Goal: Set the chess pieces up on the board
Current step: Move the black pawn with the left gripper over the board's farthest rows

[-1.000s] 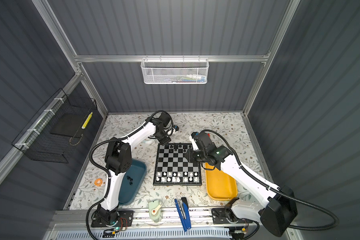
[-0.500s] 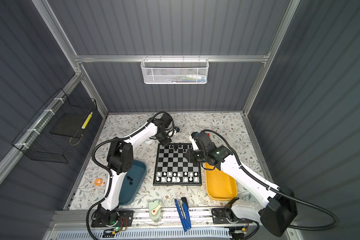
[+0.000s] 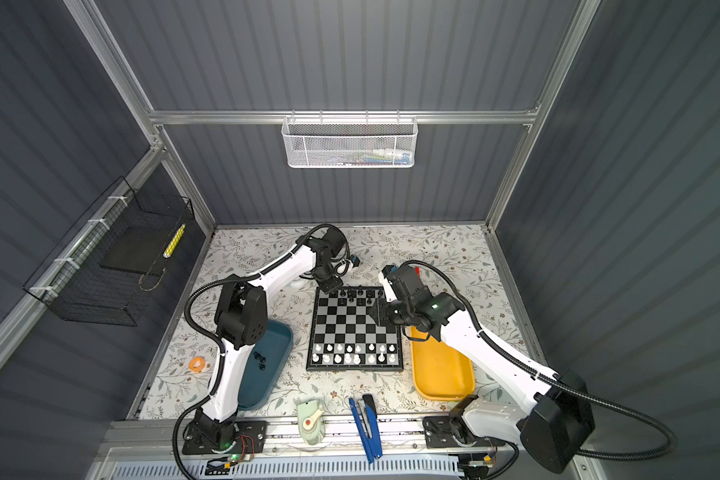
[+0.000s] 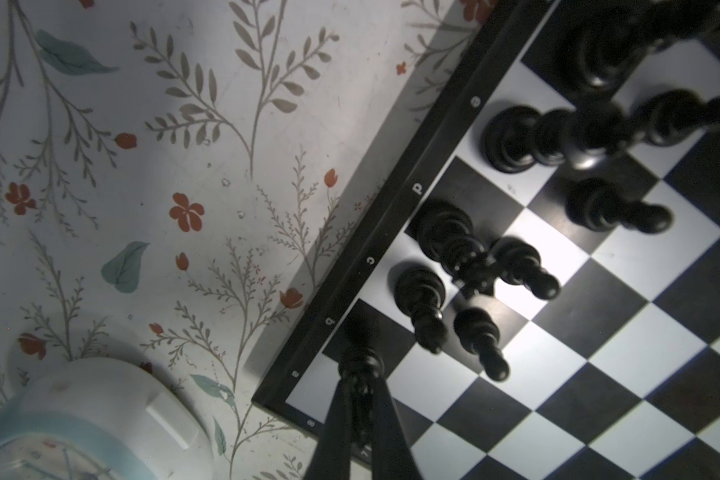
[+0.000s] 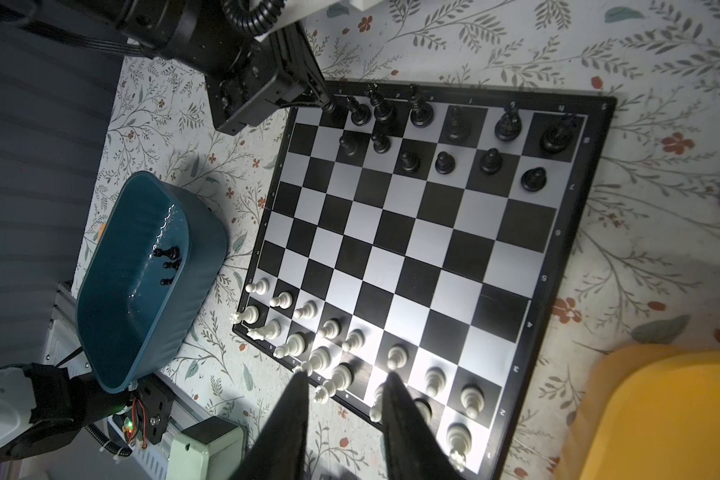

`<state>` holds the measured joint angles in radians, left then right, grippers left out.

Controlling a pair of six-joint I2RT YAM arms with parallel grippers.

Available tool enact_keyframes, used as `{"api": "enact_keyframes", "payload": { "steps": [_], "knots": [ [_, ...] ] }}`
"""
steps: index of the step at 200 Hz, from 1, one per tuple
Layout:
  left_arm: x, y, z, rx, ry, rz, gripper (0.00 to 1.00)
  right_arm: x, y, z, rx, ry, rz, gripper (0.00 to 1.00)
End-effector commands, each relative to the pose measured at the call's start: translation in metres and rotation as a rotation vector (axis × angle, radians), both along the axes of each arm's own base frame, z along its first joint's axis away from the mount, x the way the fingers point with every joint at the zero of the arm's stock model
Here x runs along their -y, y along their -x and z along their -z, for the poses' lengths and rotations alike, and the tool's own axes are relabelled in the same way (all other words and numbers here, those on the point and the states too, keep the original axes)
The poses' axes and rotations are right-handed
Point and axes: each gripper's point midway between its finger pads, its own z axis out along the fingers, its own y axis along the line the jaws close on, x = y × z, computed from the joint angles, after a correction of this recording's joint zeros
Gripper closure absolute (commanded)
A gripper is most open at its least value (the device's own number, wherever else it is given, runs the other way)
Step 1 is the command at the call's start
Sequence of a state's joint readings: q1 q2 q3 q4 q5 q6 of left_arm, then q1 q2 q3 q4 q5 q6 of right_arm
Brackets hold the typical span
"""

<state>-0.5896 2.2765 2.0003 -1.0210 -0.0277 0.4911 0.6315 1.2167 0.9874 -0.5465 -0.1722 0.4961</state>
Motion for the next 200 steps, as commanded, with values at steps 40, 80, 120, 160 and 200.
{"api": "enact_keyframes", "payload": {
  "steps": [40,80,120,160,200],
  "knots": [
    [0.0010,0.0042,0.0112,-0.033,-0.040,0.032,0.92,-0.0001,0.0017,0.0061,-0.008,0.010,-0.011,0.67],
    [0.0033,0.0043,0.0124,-0.033,-0.042,0.035,0.88,0.0005,0.0019,0.0076,-0.011,0.014,-0.011,0.67],
    [0.0030,0.0047,0.0138,-0.034,-0.048,0.038,0.84,-0.0003,0.0008,0.0090,-0.012,0.017,-0.013,0.67],
    [0.0031,0.0042,0.0133,-0.031,-0.052,0.038,0.80,-0.0010,0.0003,0.0116,-0.016,0.020,-0.017,0.67],
    [0.0045,0.0020,0.0096,-0.021,-0.046,0.037,0.74,-0.0011,-0.0004,0.0115,-0.015,0.021,-0.018,0.66]
  ]
}}
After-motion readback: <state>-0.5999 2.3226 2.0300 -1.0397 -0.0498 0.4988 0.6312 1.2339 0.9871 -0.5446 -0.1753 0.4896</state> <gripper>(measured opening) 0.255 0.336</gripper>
